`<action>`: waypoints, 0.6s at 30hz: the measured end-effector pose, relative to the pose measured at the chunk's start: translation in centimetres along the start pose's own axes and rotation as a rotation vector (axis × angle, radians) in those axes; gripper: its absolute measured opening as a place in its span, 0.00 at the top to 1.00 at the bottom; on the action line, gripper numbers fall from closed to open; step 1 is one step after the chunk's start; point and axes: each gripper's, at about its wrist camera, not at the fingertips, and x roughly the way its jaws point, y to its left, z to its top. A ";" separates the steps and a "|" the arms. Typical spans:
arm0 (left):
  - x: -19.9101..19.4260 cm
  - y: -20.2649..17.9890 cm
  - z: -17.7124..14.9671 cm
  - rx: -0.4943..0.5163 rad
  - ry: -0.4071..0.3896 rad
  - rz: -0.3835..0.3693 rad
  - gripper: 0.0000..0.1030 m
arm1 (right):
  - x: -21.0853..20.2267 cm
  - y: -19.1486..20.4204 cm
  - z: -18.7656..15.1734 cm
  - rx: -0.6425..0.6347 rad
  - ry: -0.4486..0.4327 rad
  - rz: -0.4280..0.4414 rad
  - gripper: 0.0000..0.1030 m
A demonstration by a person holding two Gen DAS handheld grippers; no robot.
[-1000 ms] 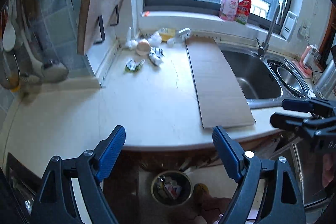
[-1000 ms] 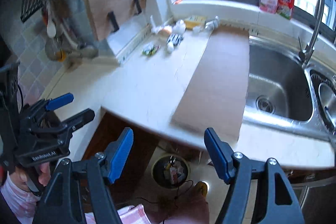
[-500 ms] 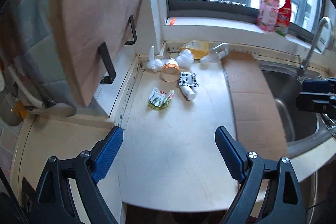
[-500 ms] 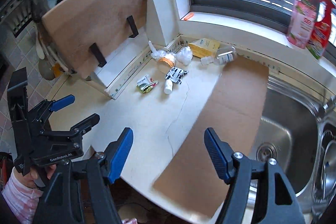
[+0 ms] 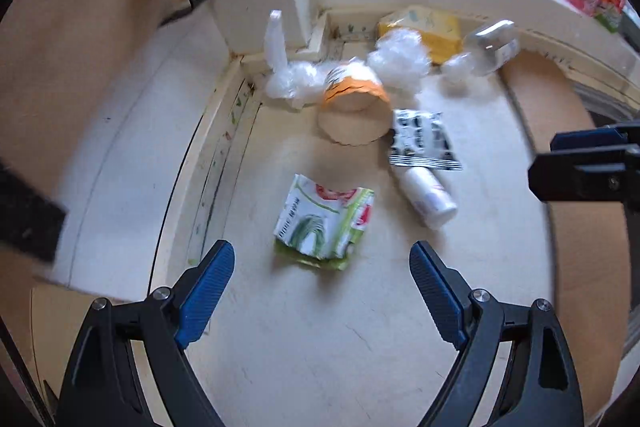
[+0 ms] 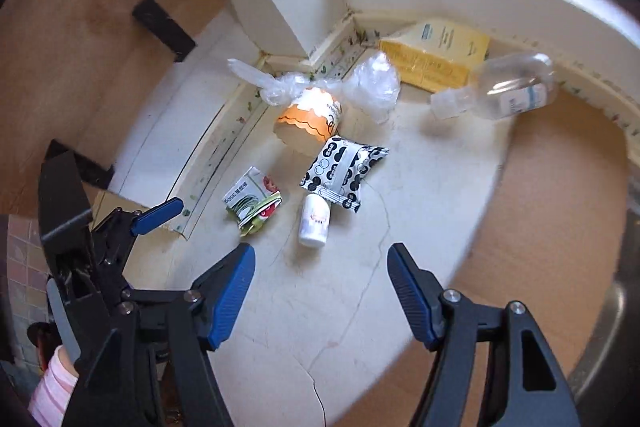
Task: Collect trash
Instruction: 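Raise both tools back up toward the counter trash, then grasp the green snack packet with the left tool while the right tool grasps the white dropper bottle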
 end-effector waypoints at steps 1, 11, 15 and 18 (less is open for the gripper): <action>0.8 0.3 0.3 -0.006 0.010 0.003 0.14 | 0.6 -0.2 0.2 0.008 0.010 0.012 0.36; 5.8 1.7 2.0 -0.013 0.104 -0.049 0.14 | 6.2 -1.3 1.4 0.059 0.101 0.078 0.44; 6.9 1.7 2.4 -0.010 0.118 -0.077 0.15 | 7.4 -1.2 1.3 0.073 0.128 0.081 0.48; 7.1 1.7 2.8 -0.010 0.112 -0.085 0.18 | 8.1 -1.1 1.4 0.081 0.138 0.083 0.53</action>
